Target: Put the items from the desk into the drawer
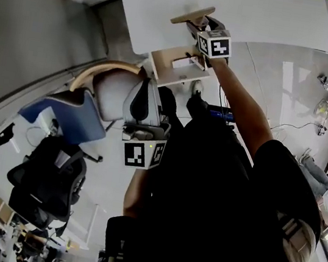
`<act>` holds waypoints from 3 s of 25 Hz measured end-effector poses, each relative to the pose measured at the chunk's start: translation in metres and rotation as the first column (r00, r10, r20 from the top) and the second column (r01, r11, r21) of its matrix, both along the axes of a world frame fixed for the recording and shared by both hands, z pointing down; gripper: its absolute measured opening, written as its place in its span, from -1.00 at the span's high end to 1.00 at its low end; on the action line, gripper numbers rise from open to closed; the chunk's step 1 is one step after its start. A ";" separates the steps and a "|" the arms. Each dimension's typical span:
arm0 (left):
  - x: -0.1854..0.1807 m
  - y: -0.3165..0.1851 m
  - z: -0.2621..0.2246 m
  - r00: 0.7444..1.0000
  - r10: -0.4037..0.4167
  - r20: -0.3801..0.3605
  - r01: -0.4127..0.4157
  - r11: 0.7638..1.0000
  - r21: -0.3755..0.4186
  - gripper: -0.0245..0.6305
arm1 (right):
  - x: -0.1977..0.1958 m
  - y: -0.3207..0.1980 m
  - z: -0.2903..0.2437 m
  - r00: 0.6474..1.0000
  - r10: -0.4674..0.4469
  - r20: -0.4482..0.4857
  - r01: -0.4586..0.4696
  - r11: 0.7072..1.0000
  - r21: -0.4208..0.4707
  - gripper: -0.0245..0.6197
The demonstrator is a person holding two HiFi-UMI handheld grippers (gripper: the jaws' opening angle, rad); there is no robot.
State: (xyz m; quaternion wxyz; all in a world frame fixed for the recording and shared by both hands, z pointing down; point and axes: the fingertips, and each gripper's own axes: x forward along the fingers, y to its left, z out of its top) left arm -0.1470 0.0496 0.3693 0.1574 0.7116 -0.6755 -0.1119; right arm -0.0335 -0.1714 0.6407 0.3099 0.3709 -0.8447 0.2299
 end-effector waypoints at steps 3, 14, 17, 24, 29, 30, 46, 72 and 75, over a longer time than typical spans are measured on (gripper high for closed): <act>0.012 0.003 -0.002 1.000 0.015 -0.002 -0.015 1.000 0.006 0.90 | 0.017 0.018 -0.018 1.000 -0.026 0.011 0.026 0.999 0.029 0.02; 0.050 0.001 0.000 0.996 0.086 0.006 -0.086 0.996 0.000 0.90 | 0.070 0.089 -0.036 0.996 -0.086 0.009 0.085 0.996 0.035 0.02; 0.059 -0.003 0.003 0.995 0.102 0.003 -0.102 0.995 0.000 0.90 | 0.077 0.103 -0.030 0.996 -0.091 0.011 0.090 0.996 0.015 0.02; 0.064 -0.007 0.012 0.994 0.110 -0.003 -0.110 0.994 -0.019 0.90 | 0.086 0.138 -0.001 0.998 -0.069 0.014 0.070 0.994 -0.087 0.02; 0.060 -0.010 0.023 0.995 0.100 -0.003 -0.100 0.994 -0.035 0.90 | 0.082 0.162 0.031 0.996 -0.089 0.005 0.088 0.982 -0.167 0.02; 0.059 -0.010 0.025 0.995 0.099 -0.002 -0.099 0.994 -0.037 0.90 | 0.080 0.166 0.038 0.996 -0.093 0.001 0.091 0.979 -0.181 0.02; 0.033 -0.009 0.076 0.998 0.059 -0.020 -0.061 0.992 -0.115 0.90 | 0.029 0.205 0.169 0.986 -0.153 -0.070 0.113 0.913 -0.393 0.02; -0.011 -0.022 0.165 0.996 0.007 -0.085 -0.028 0.968 -0.248 0.90 | 0.013 0.164 0.328 0.978 -0.075 -0.196 -0.048 0.831 -0.554 0.01; -0.012 -0.024 0.167 0.996 0.001 -0.091 -0.024 0.967 -0.253 0.90 | 0.013 0.165 0.333 0.979 -0.072 -0.190 -0.050 0.822 -0.568 0.00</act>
